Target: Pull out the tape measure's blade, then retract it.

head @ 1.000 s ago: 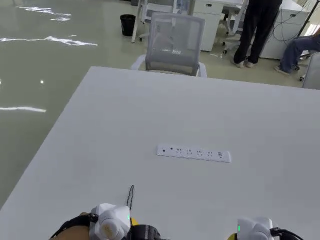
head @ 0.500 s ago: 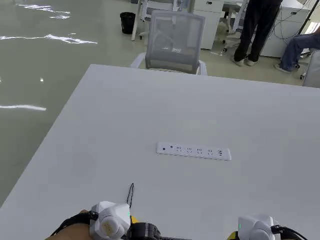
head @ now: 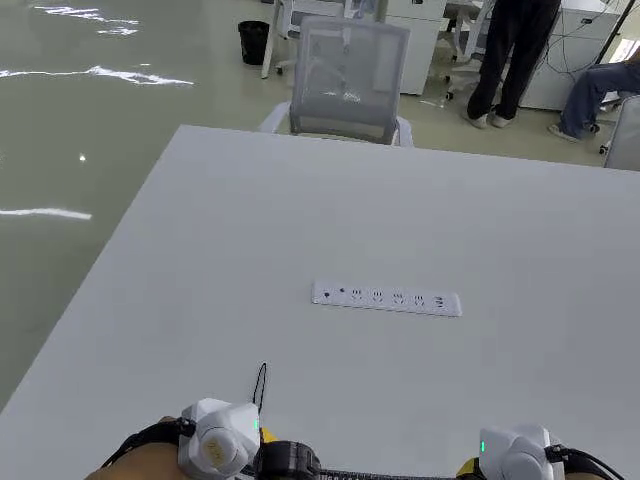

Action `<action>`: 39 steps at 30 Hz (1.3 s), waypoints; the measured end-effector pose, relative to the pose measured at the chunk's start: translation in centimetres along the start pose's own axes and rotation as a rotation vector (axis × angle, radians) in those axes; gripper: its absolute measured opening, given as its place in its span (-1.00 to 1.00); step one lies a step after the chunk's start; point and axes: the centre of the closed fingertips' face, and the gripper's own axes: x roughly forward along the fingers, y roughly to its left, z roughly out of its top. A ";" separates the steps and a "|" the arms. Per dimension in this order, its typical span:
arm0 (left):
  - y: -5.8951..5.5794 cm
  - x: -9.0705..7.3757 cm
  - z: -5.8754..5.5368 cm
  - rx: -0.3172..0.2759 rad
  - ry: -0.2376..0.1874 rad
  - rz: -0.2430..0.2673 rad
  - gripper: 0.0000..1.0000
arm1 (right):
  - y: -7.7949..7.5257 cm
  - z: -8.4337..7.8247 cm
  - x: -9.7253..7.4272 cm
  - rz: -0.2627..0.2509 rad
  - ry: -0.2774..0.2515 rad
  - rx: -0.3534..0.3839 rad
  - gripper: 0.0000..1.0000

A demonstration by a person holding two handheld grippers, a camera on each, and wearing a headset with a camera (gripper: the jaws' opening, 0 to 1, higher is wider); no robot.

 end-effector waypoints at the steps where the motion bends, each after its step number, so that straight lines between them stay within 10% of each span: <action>1: 0.0 0.0 0.0 -0.001 0.001 0.000 -0.42 | 0.0 0.0 0.0 0.001 0.000 0.001 -0.79; 39: 0.0 -0.1 0.1 -0.010 -0.002 -0.005 -0.42 | -0.4 -1.5 -0.6 -0.005 0.019 0.008 -0.78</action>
